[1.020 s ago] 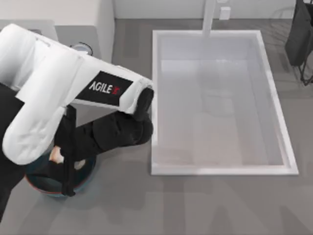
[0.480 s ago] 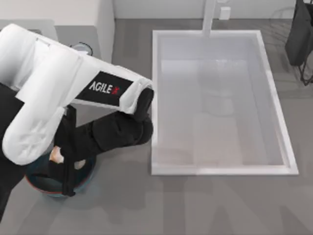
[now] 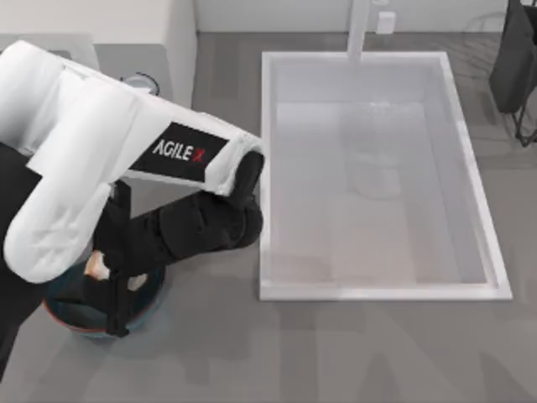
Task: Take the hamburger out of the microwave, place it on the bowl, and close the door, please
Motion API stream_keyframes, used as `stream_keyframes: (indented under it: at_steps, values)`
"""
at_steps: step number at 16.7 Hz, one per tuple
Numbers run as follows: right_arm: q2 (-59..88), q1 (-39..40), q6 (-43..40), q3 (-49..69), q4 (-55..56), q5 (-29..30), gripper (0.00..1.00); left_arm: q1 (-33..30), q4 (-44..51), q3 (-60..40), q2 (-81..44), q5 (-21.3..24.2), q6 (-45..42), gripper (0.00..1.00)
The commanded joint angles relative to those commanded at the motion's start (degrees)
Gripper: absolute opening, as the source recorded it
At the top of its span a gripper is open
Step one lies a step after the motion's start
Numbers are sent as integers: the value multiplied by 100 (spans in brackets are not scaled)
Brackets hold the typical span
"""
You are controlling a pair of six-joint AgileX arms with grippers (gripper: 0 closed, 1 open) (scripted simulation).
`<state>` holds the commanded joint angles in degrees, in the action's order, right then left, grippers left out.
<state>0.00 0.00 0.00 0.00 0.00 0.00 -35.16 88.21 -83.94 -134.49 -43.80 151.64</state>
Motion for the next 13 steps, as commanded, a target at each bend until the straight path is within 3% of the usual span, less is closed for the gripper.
stream_keyframes:
  at_steps: [3,6,10,13]
  values:
    - [0,0,0,0,0,0,100,16,-153,118,166,105,-169,100]
    - [0,0,0,0,0,0,100,95,-750,579,843,492,-863,100]
    - [0,0,0,0,0,0,100,340,-2034,1626,2537,1288,-2586,100]
    - [0,0,0,0,0,0,100,662,-3242,2669,4410,1979,-4487,100]
